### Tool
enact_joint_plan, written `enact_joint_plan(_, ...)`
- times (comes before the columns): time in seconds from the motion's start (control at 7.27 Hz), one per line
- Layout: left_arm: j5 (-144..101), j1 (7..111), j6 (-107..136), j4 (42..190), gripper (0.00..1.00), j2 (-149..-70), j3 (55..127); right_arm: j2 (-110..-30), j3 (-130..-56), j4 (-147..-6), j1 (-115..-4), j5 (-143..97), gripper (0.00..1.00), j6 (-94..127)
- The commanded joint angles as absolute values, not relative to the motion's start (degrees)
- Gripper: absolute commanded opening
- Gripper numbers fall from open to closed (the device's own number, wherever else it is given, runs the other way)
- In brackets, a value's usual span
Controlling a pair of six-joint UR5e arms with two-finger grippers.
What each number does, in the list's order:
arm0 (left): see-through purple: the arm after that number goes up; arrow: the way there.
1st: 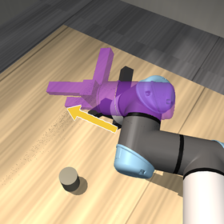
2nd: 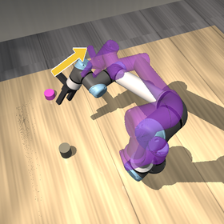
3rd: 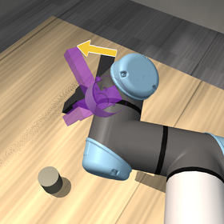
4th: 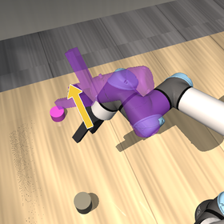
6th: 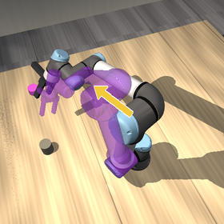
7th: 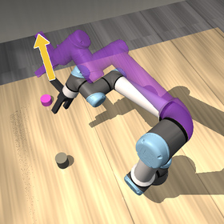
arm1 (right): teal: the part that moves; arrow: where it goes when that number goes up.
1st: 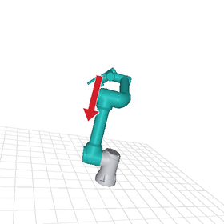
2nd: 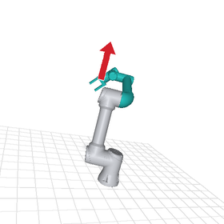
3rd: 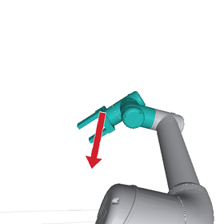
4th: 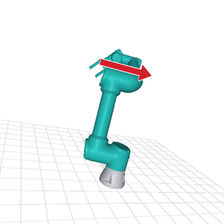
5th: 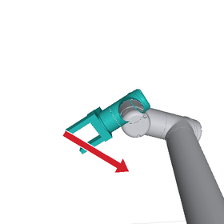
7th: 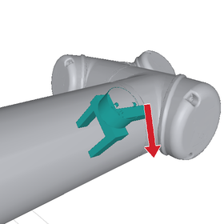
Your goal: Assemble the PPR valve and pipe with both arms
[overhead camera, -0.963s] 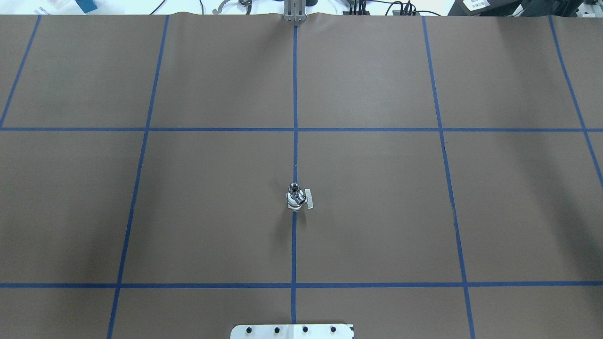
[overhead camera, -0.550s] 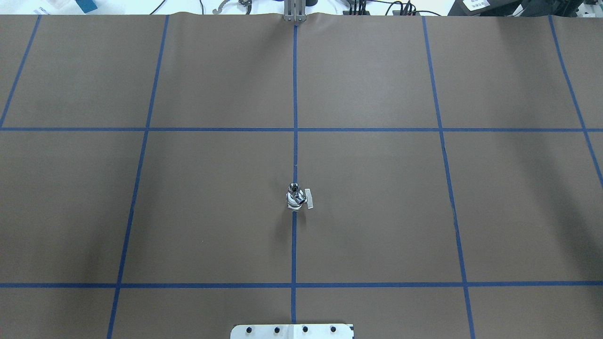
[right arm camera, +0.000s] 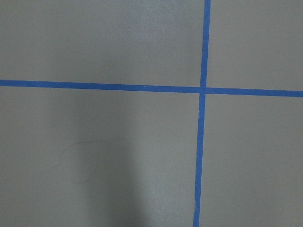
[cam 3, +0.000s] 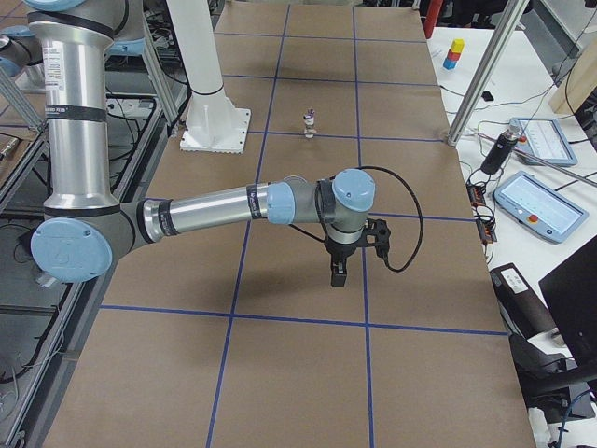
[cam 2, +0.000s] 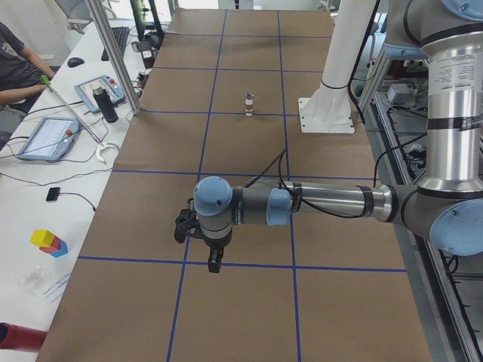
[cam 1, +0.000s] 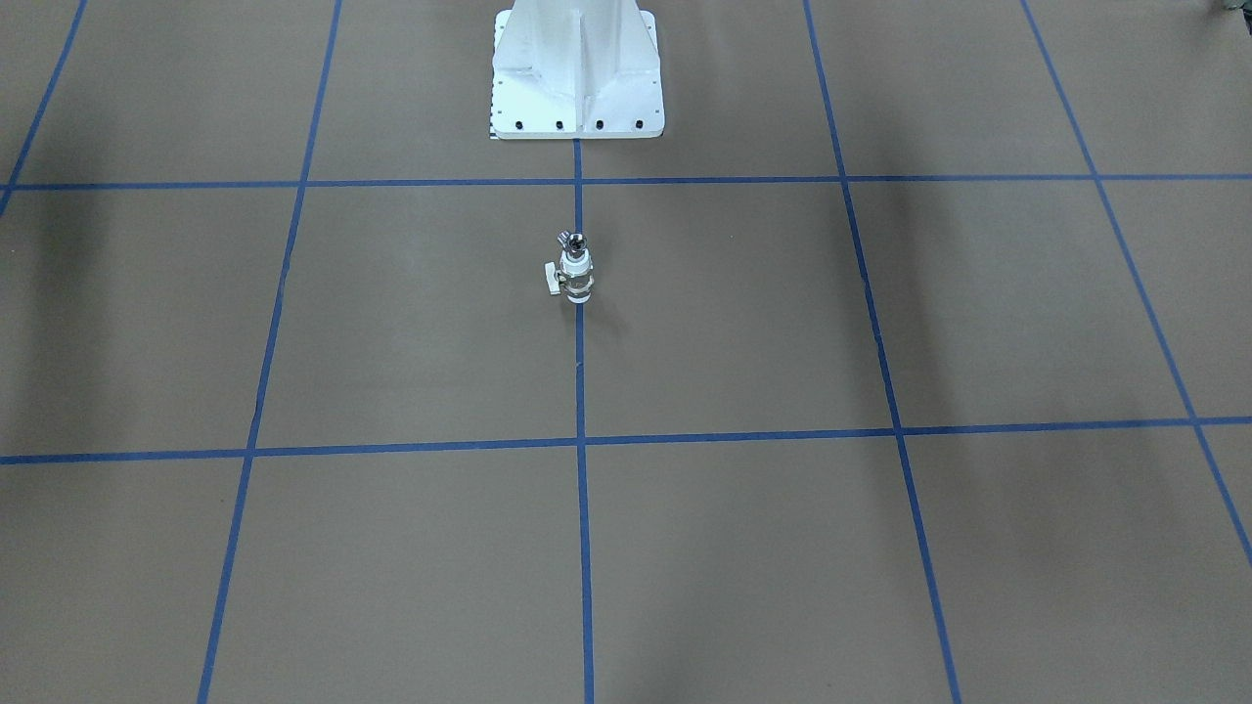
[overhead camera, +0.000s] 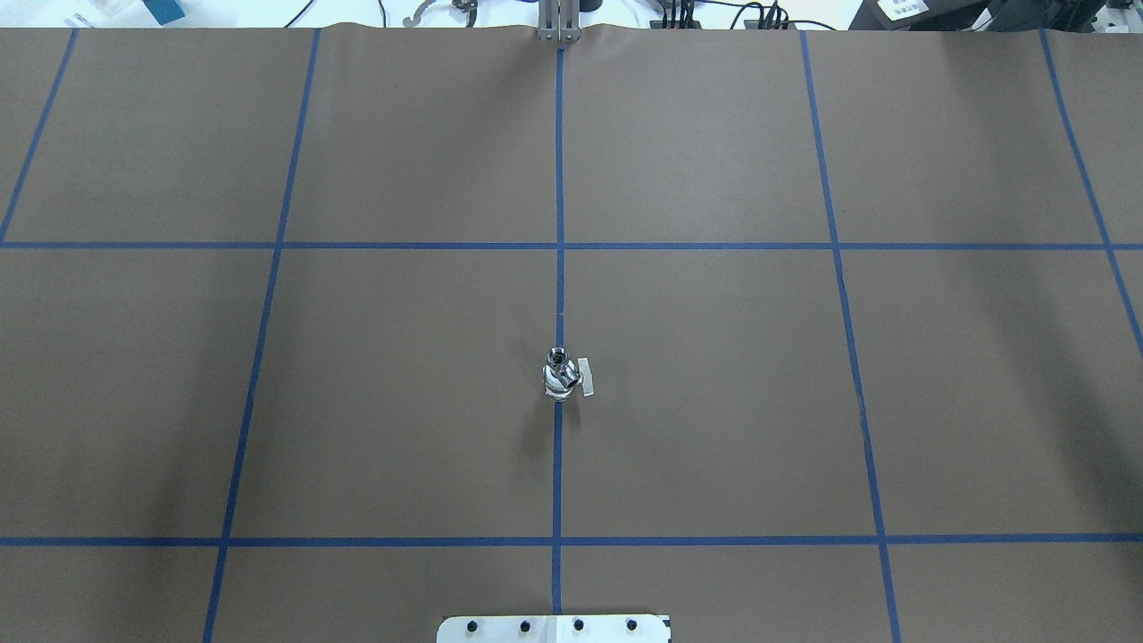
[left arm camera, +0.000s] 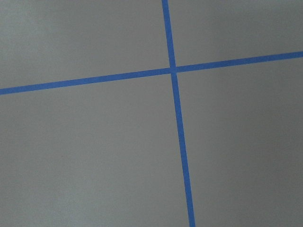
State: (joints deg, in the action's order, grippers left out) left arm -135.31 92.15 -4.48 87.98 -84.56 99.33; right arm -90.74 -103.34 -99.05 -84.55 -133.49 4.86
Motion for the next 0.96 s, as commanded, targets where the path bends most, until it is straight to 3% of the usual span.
enact_joint_plan(0.0,-135.26,91.85,-2.99,87.45,1.0,-83.07,102.56,-90.88,-103.36,-99.05,-84.55,-133.07,0.99,5.01)
enact_joint_plan(0.83,-135.09,89.91,0.44,87.1,1.0,-82.53,103.27,-91.67,-103.36,-99.05,-84.55,-132.02,0.99,4.84)
